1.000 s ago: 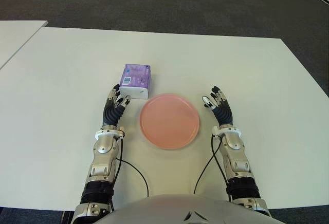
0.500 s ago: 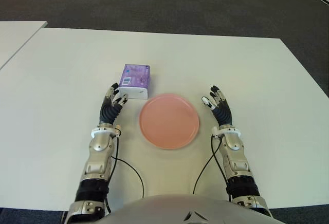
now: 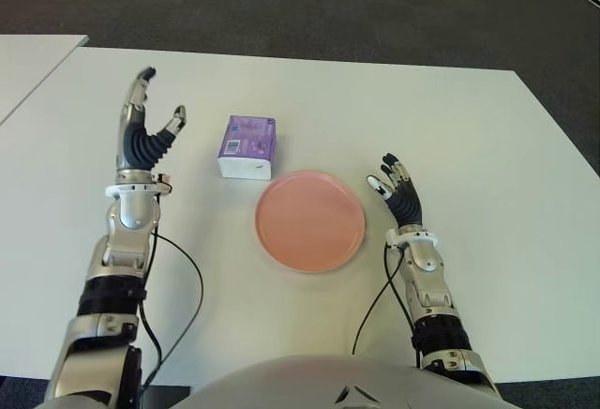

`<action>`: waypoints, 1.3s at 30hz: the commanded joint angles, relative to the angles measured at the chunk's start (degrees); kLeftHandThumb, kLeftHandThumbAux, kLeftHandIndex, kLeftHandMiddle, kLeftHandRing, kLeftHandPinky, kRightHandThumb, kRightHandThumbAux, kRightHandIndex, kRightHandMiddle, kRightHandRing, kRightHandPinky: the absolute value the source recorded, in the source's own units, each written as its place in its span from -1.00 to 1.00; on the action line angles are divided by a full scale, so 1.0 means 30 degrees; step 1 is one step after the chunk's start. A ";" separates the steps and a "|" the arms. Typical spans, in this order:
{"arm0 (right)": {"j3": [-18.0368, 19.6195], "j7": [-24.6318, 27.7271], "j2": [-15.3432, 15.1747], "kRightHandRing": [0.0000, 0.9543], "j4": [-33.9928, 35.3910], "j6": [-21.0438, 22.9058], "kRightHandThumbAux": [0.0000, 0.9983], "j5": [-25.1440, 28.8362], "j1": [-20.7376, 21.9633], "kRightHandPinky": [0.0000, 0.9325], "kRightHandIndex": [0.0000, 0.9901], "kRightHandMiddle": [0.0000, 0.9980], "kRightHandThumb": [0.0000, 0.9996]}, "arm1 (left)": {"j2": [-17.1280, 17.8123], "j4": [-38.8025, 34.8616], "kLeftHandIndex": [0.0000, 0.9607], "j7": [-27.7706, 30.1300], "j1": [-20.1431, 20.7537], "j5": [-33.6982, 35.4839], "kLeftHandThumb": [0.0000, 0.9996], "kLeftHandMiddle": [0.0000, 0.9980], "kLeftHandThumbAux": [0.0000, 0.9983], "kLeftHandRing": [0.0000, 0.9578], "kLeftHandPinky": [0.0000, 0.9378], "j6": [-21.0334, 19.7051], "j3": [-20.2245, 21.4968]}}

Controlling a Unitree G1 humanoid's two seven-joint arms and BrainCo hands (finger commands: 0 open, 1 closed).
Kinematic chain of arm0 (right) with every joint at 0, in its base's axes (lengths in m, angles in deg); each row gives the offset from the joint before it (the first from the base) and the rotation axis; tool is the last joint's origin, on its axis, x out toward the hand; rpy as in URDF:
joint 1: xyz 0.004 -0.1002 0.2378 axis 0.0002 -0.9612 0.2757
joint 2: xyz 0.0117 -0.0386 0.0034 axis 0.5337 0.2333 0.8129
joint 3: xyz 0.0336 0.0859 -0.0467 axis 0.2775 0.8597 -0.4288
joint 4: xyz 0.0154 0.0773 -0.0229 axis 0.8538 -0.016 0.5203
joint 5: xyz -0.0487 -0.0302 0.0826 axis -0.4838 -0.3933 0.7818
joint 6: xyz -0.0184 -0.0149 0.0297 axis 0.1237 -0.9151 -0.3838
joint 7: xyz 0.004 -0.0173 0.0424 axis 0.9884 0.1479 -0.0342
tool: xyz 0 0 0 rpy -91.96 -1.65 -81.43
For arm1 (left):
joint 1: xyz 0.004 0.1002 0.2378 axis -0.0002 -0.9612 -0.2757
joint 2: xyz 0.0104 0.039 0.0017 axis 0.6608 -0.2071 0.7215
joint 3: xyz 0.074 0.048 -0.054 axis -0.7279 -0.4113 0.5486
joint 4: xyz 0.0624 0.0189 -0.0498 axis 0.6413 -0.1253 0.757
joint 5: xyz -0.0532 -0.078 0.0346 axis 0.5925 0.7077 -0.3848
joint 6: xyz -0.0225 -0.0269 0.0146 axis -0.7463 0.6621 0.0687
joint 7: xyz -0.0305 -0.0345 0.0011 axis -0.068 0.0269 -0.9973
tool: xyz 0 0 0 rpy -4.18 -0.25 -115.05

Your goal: Put the tissue paper into the plate.

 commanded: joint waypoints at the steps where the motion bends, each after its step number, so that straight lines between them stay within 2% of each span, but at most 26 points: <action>1: 0.0004 0.0046 0.0166 -1.00 -0.1152 0.1110 0.19 0.0113 -0.0861 -1.00 -1.00 -1.00 -0.96 | 0.1288 0.1892 -1.00 -0.1853 0.0909 -0.1911 -0.65 -1.00 0.02 -1.00 -1.00 0.0852 -0.0290; 4: 0.0019 -0.0037 0.0201 -1.00 -0.1024 0.1315 0.20 0.0113 -0.0891 -1.00 -1.00 -1.00 -0.96 | 0.1896 0.2880 -1.00 -0.2472 0.1729 -0.2406 -0.62 -1.00 0.01 -1.00 -1.00 0.1168 -0.0487; 10: 0.0017 -0.0368 0.0408 -1.00 -0.0542 0.2240 0.21 0.0132 -0.0934 -1.00 -1.00 -1.00 -0.94 | 0.3077 0.3756 -1.00 -0.2886 0.3419 -0.3164 -0.57 -1.00 -0.03 -1.00 -1.00 0.0923 -0.1058; 17: 0.0035 -0.0681 0.0625 -1.00 -0.0150 0.3027 0.22 0.0196 -0.0955 -1.00 -1.00 -1.00 -0.91 | 0.3942 0.3726 -1.00 -0.3059 0.3928 -0.4490 -0.59 -1.00 -0.09 -1.00 -1.00 0.0513 -0.2069; 22: 0.0090 -0.0689 0.0766 -1.00 -0.0017 0.3302 0.24 0.0382 -0.0954 -1.00 -1.00 -1.00 -0.90 | 0.3964 0.3337 -1.00 -0.2877 0.4062 -0.5312 -0.63 -1.00 -0.11 -1.00 -1.00 0.0323 -0.3191; 24: 0.0110 -0.0690 0.0819 -1.00 -0.0054 0.3305 0.25 0.0457 -0.0921 -1.00 -1.00 -1.00 -0.90 | 0.3967 0.3295 -1.00 -0.2572 0.4192 -0.5501 -0.63 -1.00 -0.10 -1.00 -1.00 0.0479 -0.3747; 33: 0.0062 -0.0879 0.0833 -1.00 -0.0426 0.3161 0.28 0.0361 -0.0768 -1.00 -1.00 -1.00 -0.89 | 0.4831 0.1403 -1.00 0.2728 0.4530 -0.5032 -0.61 -1.00 -0.18 -1.00 -1.00 0.1635 -0.6188; 36: -0.0009 -0.0926 0.0841 -1.00 -0.0447 0.3182 0.28 0.0276 -0.0749 -1.00 -1.00 -1.00 -0.89 | 0.4992 0.1413 -1.00 0.3281 0.4976 -0.5577 -0.62 -1.00 -0.21 -1.00 -1.00 0.2126 -0.6805; 39: -0.0024 -0.0887 0.0877 -1.00 -0.0453 0.3230 0.28 0.0355 -0.0738 -1.00 -1.00 -1.00 -0.89 | 0.5155 0.2512 -1.00 0.2951 0.5684 -0.6420 -0.62 -1.00 -0.23 -1.00 -1.00 0.2809 -0.7493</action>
